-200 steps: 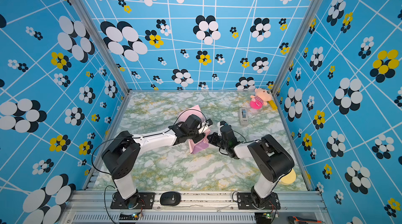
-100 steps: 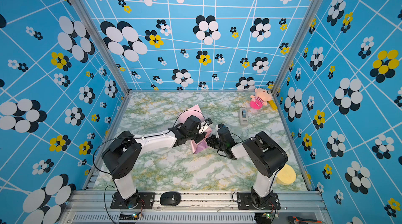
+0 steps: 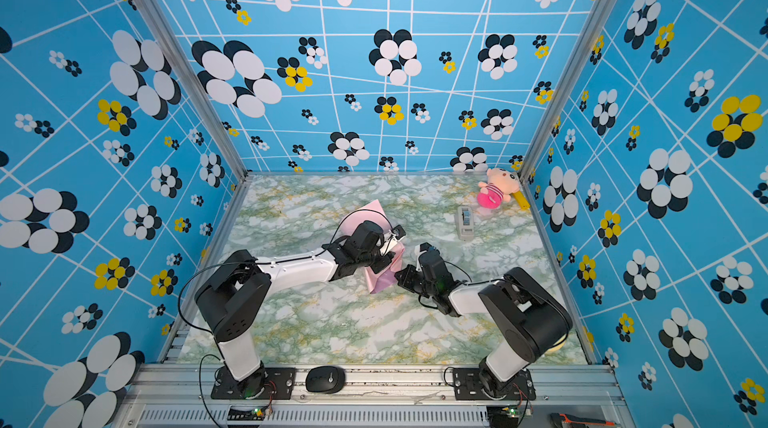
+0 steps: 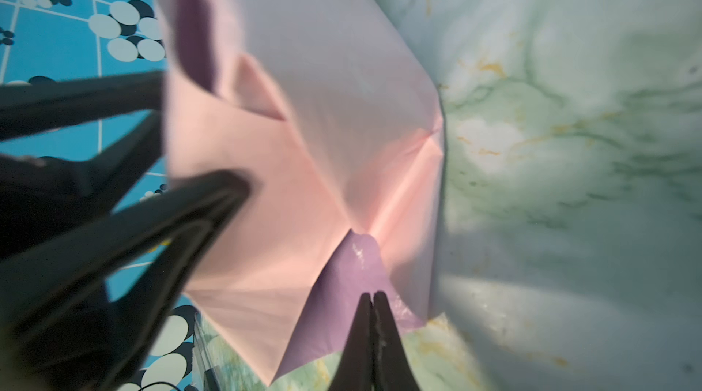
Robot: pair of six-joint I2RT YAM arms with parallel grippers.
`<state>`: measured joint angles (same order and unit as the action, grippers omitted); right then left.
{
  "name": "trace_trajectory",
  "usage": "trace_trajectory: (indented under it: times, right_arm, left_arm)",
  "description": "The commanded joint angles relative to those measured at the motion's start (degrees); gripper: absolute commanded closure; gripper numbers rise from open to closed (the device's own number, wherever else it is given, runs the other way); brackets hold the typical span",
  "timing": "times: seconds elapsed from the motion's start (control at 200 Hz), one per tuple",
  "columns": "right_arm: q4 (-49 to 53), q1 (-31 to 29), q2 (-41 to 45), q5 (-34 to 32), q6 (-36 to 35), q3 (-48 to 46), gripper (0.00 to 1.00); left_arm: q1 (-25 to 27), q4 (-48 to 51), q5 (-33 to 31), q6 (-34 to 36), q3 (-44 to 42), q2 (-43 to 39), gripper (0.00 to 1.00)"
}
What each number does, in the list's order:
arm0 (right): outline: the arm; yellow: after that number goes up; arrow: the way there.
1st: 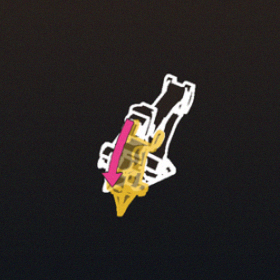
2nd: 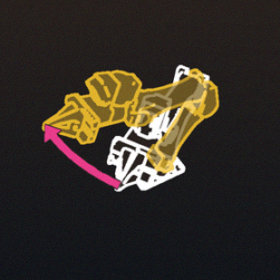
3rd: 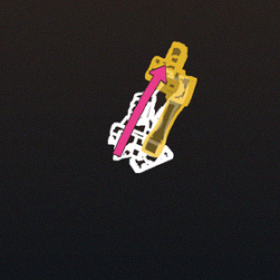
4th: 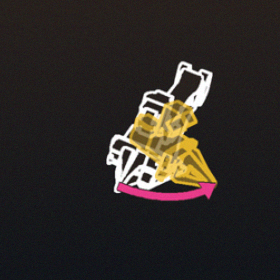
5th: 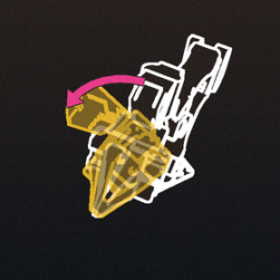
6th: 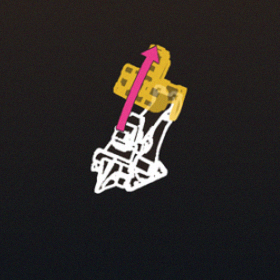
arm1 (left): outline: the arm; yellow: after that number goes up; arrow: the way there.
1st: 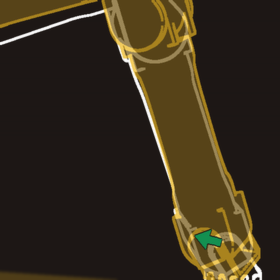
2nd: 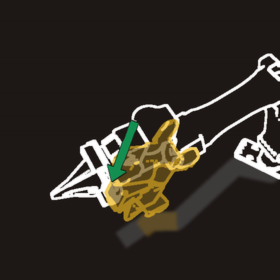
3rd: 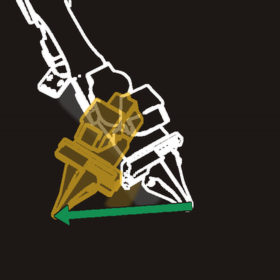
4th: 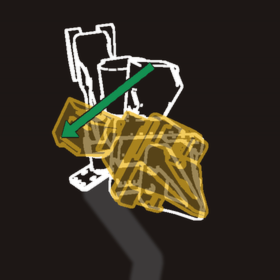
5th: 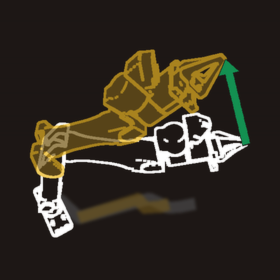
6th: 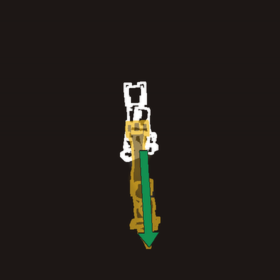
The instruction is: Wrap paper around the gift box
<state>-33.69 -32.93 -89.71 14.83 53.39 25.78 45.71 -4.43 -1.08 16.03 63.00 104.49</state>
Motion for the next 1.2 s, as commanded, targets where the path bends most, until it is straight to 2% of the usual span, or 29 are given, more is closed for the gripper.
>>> trace_trajectory:
  times: [0.0, 0.115, 0.45, 0.82, 1.195]
  right_arm:
    - [6.33, 2.45, 3.22, -0.56, -2.14, 0.35, 0.95]
    - [6.61, 4.93, 1.6, -0.46, -2.44, 2.11, 0.97]
    - [2.95, 4.98, -6.7, 1.25, -1.84, 8.91, 1.0]
    - [-2.6, 4.25, -15.04, 1.74, -0.38, 9.65, 1.0]
    - [-2.7, 2.64, -15.5, 2.29, 0.34, 5.96, 1.0]
  left_arm:
    - [-0.2, 8.73, 2.57, -1.76, -3.24, 4.1, 0.61]
    - [-0.22, 8.56, 2.66, -1.84, -3.24, 3.97, 0.61]
    - [-0.2, 8.56, 2.77, -1.83, -3.07, 3.88, 0.62]
    - [-0.14, 8.64, 3.38, -1.88, -3.05, 4.01, 0.61]
    - [-0.19, 8.43, 3.47, -1.97, -2.89, 4.13, 0.62]
